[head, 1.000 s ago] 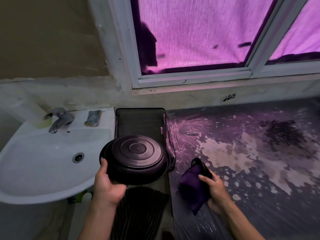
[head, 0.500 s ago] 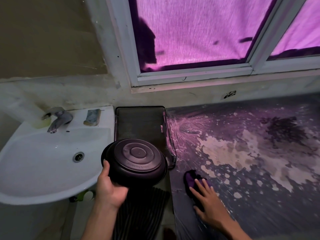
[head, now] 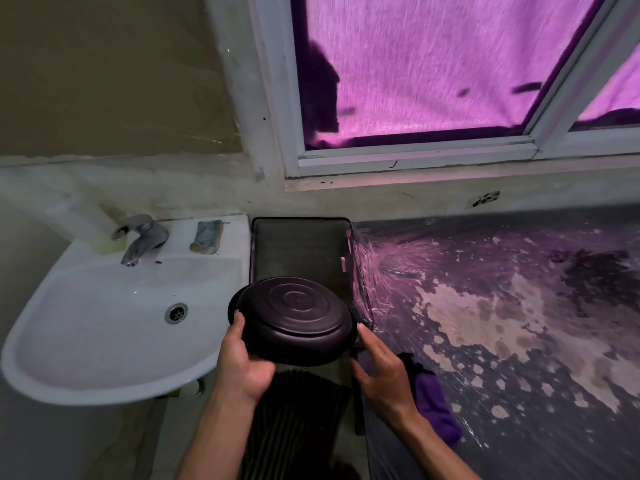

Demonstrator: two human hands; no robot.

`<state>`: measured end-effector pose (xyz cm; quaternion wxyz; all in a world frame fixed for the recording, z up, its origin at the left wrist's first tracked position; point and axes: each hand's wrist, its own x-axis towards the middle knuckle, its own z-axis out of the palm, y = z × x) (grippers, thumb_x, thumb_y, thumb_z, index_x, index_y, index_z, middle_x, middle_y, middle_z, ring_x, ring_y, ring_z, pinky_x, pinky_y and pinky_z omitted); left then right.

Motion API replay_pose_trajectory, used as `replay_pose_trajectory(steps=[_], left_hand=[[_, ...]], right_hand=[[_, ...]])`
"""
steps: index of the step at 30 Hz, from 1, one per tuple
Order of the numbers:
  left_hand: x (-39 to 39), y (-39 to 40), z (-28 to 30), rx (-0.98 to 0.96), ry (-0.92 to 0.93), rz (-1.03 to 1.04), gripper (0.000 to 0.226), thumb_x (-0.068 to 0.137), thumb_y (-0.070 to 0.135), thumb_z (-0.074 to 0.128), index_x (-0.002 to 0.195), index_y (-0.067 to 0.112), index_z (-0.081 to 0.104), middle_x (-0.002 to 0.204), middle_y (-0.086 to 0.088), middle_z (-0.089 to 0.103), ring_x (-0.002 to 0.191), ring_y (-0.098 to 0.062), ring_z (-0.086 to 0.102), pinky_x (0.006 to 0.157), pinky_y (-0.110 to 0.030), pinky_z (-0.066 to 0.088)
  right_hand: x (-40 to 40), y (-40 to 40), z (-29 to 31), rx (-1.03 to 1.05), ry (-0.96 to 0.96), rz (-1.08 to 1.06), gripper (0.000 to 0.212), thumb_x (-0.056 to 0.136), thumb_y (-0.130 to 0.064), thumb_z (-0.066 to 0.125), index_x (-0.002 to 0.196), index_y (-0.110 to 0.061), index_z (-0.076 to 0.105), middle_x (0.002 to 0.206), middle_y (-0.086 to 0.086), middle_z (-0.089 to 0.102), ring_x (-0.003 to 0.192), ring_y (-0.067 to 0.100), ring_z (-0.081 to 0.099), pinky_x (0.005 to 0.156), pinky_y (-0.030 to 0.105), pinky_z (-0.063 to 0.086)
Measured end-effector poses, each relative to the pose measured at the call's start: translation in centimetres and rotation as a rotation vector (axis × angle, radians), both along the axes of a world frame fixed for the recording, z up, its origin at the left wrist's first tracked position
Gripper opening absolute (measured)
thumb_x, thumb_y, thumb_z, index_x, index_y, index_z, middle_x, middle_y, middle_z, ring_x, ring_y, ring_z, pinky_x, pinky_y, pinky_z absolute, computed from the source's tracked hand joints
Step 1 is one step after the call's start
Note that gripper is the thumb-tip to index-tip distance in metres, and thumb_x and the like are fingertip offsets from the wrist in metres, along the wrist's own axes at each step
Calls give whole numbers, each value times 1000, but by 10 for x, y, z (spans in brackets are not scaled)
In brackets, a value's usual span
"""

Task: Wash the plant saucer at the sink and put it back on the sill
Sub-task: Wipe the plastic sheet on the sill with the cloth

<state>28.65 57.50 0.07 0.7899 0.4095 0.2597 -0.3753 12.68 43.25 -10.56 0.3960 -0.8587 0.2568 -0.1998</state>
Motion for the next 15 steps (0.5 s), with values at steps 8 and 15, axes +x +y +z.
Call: replay_pose_trajectory(steps=[8, 15], left_hand=[[49, -5, -2, -32, -201, -22, 41, 103, 16, 35, 142, 22, 47, 122, -7, 66, 103, -25, 65, 75, -42, 52], [81, -22, -38, 0, -220, -86, 43, 103, 7, 37, 144, 16, 44, 134, -12, 59, 120, -32, 56, 89, -43, 49]], right_hand=[[45, -20, 15, 198, -117, -193, 45, 82, -1, 70, 125, -12, 63, 120, -2, 67, 107, 2, 65, 94, 23, 52], [81, -41, -2, 737, -46, -383, 33, 88, -1, 64, 121, 0, 63, 111, 14, 70, 103, 25, 67, 95, 35, 54]])
